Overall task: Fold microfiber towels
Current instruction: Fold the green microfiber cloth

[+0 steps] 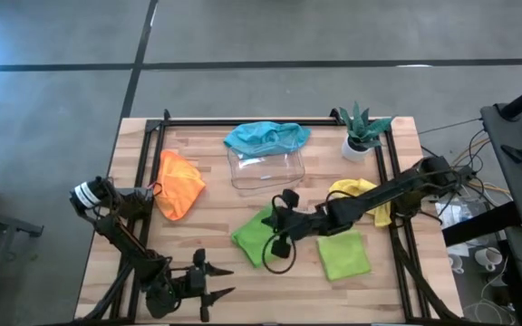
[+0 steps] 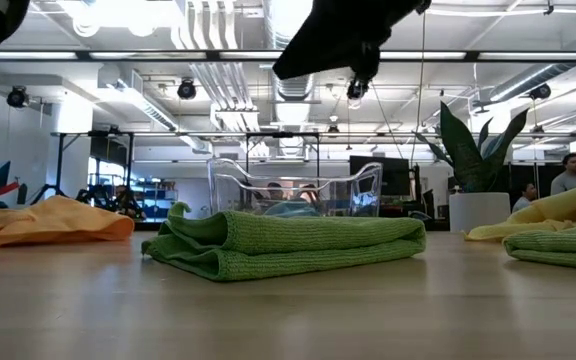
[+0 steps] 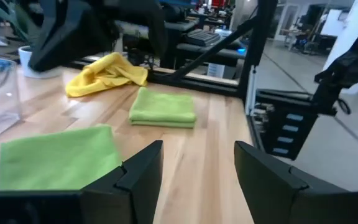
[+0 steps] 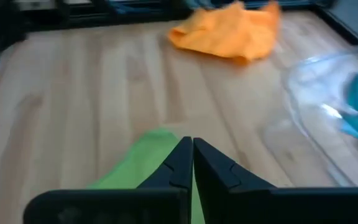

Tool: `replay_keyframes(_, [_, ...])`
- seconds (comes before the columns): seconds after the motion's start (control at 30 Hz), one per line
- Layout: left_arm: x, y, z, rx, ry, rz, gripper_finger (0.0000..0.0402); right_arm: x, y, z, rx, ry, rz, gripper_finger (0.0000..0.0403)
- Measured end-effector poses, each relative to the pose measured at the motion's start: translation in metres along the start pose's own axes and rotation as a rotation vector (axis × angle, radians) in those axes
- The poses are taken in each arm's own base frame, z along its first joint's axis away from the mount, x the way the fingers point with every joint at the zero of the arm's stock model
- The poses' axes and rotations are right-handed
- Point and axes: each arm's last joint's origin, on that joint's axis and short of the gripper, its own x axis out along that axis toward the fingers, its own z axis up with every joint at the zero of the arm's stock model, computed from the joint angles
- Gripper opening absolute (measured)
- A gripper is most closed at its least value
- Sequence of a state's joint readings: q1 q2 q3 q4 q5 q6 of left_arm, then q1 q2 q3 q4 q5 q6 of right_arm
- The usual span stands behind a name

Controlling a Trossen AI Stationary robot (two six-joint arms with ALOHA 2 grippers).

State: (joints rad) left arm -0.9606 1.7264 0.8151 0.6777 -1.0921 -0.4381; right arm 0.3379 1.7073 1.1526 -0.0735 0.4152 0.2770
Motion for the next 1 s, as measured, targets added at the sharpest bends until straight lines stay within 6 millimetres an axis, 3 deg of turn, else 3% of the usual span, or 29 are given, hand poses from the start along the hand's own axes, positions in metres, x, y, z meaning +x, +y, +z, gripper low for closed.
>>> replay_keyframes(0.2, [0.002,0.007,-0.006,0.082,0.017,0.002,0.0183,0.007,-0.003,-0.005,-0.179,0.004,0.125,0.0009])
replay_keyframes(0.37, [-0.004,0.007,-0.01,0.044,0.02,-0.051,0.0183,0.009,-0.002,-0.002,-0.129,-0.097,0.134,0.0009])
replay_keyframes(0.57, [-0.001,0.009,-0.008,0.102,0.011,-0.057,0.0183,0.013,0.003,-0.013,-0.138,-0.107,0.168,0.0009])
replay_keyframes(0.73, [0.0,0.014,0.0,0.167,-0.002,-0.05,0.0183,0.011,0.005,-0.004,-0.118,-0.105,0.167,0.0009])
replay_keyframes(1.0, [-0.004,0.036,0.012,0.177,-0.012,-0.02,0.0183,0.007,0.008,0.016,-0.247,-0.146,0.163,0.0009])
